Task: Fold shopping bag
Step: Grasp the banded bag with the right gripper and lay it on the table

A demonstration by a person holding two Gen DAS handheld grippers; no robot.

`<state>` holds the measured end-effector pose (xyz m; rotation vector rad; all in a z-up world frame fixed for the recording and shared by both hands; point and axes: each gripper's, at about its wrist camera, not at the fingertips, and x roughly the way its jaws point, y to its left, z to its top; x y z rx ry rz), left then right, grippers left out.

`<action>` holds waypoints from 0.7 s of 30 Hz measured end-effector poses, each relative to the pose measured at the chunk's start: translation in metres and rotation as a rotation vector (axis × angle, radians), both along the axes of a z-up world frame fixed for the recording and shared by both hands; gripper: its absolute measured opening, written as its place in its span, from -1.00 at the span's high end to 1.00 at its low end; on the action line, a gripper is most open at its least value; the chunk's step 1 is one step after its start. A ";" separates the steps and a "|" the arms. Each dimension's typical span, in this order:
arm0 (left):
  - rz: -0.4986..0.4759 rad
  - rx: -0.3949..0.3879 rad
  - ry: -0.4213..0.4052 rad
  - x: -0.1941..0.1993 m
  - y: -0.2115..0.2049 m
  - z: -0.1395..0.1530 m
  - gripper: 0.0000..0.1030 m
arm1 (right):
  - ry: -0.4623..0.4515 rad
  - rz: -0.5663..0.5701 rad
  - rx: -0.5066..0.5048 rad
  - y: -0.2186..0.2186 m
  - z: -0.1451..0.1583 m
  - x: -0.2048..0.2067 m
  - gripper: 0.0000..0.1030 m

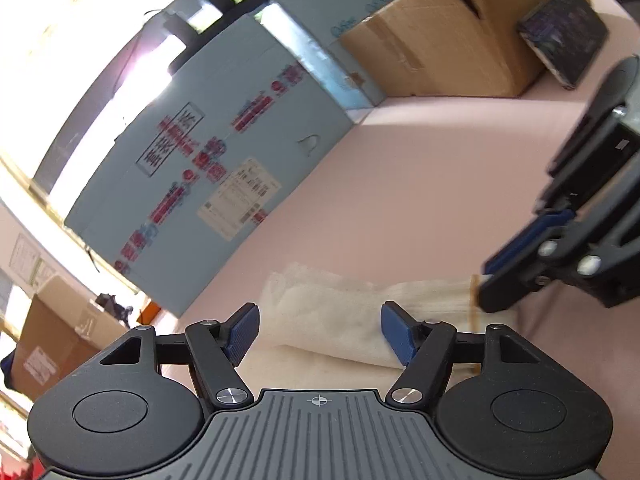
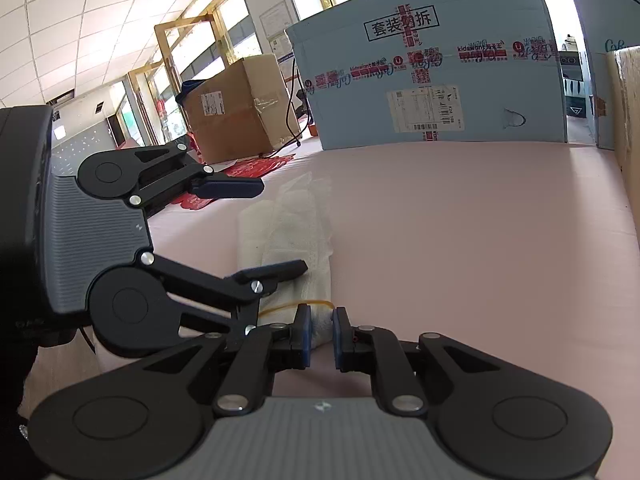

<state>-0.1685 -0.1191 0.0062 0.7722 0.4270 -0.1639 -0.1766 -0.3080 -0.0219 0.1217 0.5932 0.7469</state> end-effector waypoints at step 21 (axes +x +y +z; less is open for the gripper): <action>-0.299 -0.119 0.176 -0.040 -0.010 0.014 -0.59 | 0.087 0.004 0.086 -0.011 -0.003 0.010 0.75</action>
